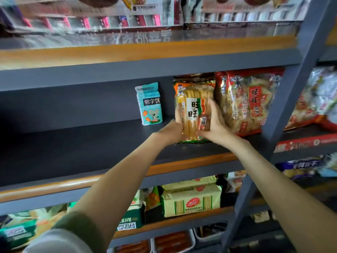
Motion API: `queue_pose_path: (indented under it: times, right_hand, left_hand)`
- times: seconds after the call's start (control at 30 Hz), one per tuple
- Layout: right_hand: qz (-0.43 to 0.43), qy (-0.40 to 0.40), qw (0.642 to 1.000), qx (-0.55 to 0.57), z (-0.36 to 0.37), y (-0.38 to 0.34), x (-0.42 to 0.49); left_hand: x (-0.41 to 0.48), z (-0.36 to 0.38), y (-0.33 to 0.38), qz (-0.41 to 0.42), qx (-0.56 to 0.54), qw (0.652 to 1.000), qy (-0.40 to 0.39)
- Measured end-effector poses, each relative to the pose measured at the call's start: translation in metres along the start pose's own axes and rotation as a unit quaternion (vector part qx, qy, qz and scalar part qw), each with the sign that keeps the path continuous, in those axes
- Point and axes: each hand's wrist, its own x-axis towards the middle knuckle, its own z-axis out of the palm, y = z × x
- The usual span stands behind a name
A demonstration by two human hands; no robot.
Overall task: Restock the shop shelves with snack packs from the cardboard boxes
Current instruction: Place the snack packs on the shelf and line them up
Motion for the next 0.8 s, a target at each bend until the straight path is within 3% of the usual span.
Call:
queue_pose_path:
  times: [0.23,0.37,0.47,0.57,0.67,0.8]
  right_hand:
    - [-0.024,0.031,0.999,-0.014,-0.005,0.005,0.006]
    - [-0.052,0.049,0.978,-0.197,-0.005,0.007,0.005]
    - [-0.095,0.006,0.943,-0.32,-0.003,0.008,0.007]
    - [-0.067,-0.026,0.943,-0.325,0.0,0.014,0.013]
    - [-0.046,-0.015,0.945,-0.324,0.0,0.019,0.018]
    - [-0.032,-0.013,0.944,-0.329,-0.001,0.016,0.013]
  left_hand:
    - [0.009,0.009,0.001,-0.026,-0.013,1.0,0.009]
    - [0.012,0.014,0.004,-0.021,-0.015,0.999,0.03]
    - [0.012,0.018,0.011,-0.037,0.136,0.979,0.144]
    - [0.014,0.018,0.014,0.002,0.232,0.962,0.147]
    - [0.017,0.02,0.019,-0.001,0.218,0.969,0.114]
    - [0.009,0.025,0.031,-0.012,0.184,0.974,0.129]
